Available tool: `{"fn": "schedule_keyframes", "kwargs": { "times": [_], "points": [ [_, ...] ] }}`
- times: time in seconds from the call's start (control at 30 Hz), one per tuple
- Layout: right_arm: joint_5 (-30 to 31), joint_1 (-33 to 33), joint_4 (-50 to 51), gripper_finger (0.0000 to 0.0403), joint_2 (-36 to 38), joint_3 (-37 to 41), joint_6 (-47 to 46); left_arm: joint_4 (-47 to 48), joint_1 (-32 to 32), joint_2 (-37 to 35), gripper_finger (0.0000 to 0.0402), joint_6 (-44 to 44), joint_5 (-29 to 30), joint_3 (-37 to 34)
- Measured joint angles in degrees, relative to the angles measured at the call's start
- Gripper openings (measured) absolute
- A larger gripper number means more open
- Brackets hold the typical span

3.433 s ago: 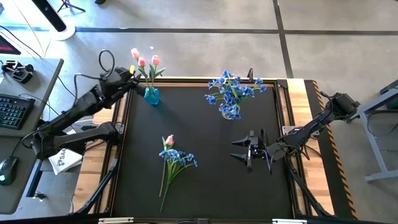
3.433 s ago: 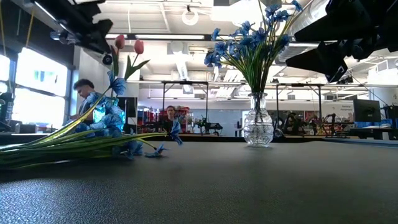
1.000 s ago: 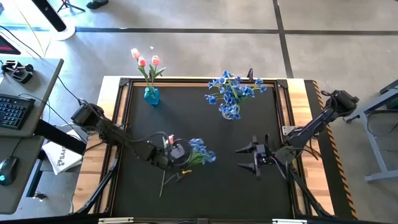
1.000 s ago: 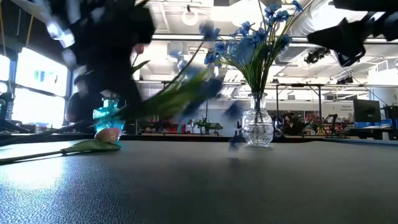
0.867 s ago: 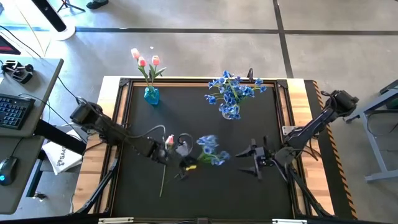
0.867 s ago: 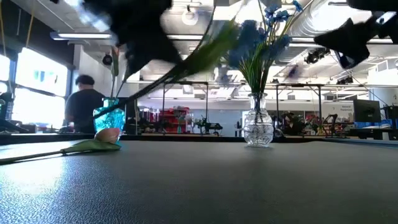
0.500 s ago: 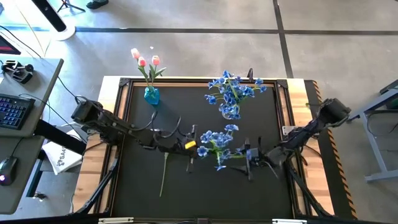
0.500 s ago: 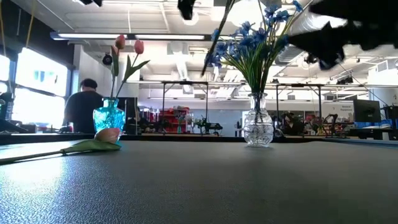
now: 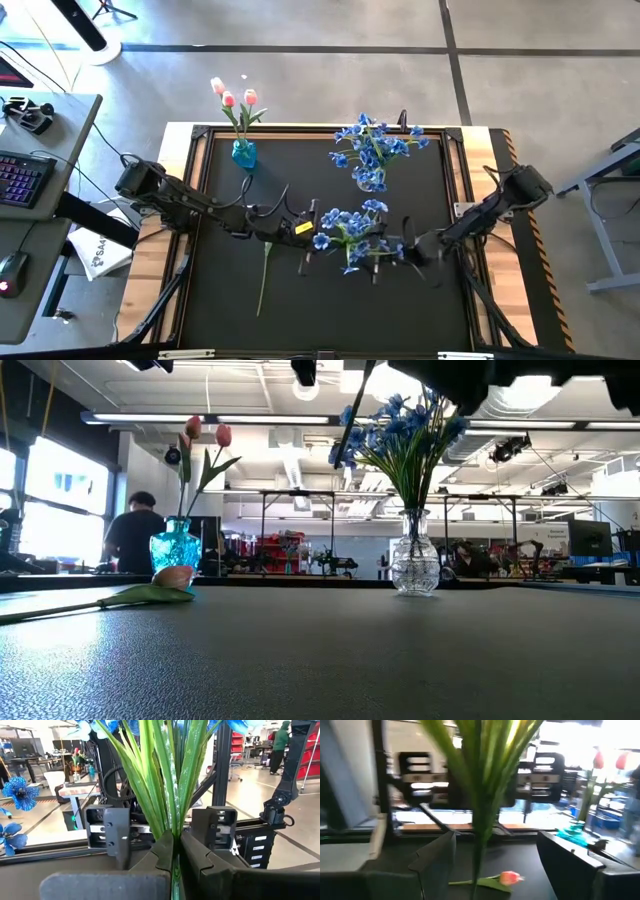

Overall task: Sort flowers into vase by color
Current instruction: Put the blue flowers into the transparent vase

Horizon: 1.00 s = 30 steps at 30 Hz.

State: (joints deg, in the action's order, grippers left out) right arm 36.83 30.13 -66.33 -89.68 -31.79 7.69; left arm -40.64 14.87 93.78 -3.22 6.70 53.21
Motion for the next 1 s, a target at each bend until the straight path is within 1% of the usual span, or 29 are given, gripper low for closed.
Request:
{"fn": "schedule_keyframes", "kwargs": {
  "times": [0.1, 0.23, 0.33, 0.43, 0.57, 0.6, 0.63, 0.73, 0.87, 0.93, 1.0],
  "points": [
    [1.74, -0.35, 4.06, 0.0266, 0.02, -2.76, -0.12, 0.05, 0.07, 0.0, 0.0001, 0.02, 0.02, 0.0],
    [0.75, -0.54, 9.23, 0.0223, 0.04, -5.42, -0.3, 0.05, 0.13, 0.0, 0.0001, 0.0, 0.02, 0.0],
    [-1.83, -1.2, 12.18, 0.0175, 0.06, -6.88, -1.69, 0.11, 0.13, 0.0, 0.0001, 0.0, 0.04, 0.0],
    [-5.22, -2.02, 13.78, 0.0115, 0.06, -7.34, -3.65, 0.28, 0.13, 0.0, 0.0002, 0.0, 0.04, 0.0],
    [-5.2, -2.06, 13.56, 0.0027, 0.06, -7.12, -4.31, 1.05, 0.22, -0.04, 0.0017, 0.0, 0.0, 0.06],
    [-5.15, -1.98, 13.57, 0.0017, 0.06, -6.87, -4.58, 1.8, 0.24, -0.09, 0.0024, -0.01, 0.03, 0.11],
    [-4.86, -1.88, 13.81, 0.0013, 0.06, -6.7, -5.14, 2.8, 0.22, -0.12, 0.0031, 0.0, 0.28, 0.14],
    [-2.43, -1.3, 14.04, 0.0022, 0.25, -5.82, -6.89, 8.56, 0.22, -1.09, 0.0055, 0.0, 2.86, 0.13],
    [0.13, -0.19, 13.94, 0.0009, 3.23, -1.42, -9.81, 20.26, 0.13, -4.18, 0.0085, 0.89, 9.48, 0.07],
    [1.89, 0.63, 11.53, 0.0006, 5.42, 2.03, -10.79, 25.79, 0.13, -5.72, 0.0095, 2.15, 12.24, 0.07],
    [2.66, 1.33, 7.0, 0.0008, 7.23, 5.78, -10.94, 29.41, 0.13, -6.71, 0.0102, 3.29, 13.69, 0.07]
  ]
}}
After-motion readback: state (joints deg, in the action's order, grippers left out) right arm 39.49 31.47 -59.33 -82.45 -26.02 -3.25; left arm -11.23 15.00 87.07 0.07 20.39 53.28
